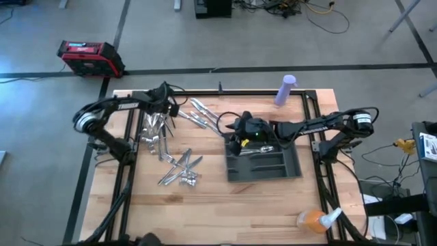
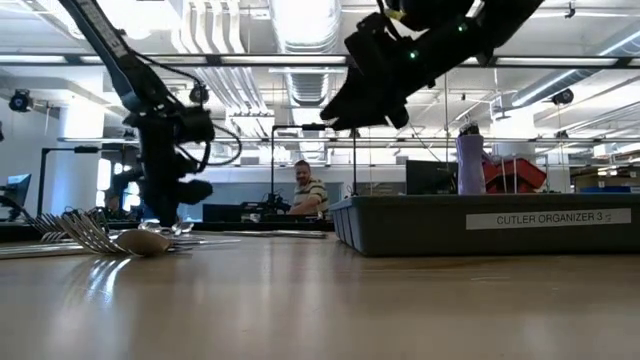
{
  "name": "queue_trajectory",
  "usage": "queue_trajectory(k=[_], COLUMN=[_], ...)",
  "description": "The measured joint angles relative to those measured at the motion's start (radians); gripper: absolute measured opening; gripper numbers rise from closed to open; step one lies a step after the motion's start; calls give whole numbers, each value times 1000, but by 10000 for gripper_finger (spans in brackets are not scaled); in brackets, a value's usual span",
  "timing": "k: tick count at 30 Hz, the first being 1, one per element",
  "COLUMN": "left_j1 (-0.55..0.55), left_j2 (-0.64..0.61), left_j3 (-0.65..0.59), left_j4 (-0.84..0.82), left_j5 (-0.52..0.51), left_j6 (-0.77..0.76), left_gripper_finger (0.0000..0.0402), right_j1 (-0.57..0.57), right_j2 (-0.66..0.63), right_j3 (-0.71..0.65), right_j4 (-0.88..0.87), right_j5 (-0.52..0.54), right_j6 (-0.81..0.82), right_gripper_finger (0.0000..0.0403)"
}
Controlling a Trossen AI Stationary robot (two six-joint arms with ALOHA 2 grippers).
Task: Sort silverware
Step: Put the spoon into the gray silverware tray
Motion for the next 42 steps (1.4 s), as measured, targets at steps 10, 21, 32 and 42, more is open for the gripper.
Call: queue_trajectory(k=[10,21,32,42], left_j1=[0,-15,-82,-254], left_j2=[132,118,105,-238], left_j3=[90,73,40,-8], left_j4=[-35,-42,-1,-63], left_j5=[-35,42,-30,75], left_j6=[-10,-12,242,192], left_gripper_finger=[107,77,7,2], right_j1=[1,-28,-18,61], right_j2=[8,-6,33,-87], right_j3=[-2,67,80,80], right_j4=[36,-157,-140,-420], right_j5=[17,14,15,39], right_j6=[-56,-2,83,104], right_gripper_finger=[190,190,190,190])
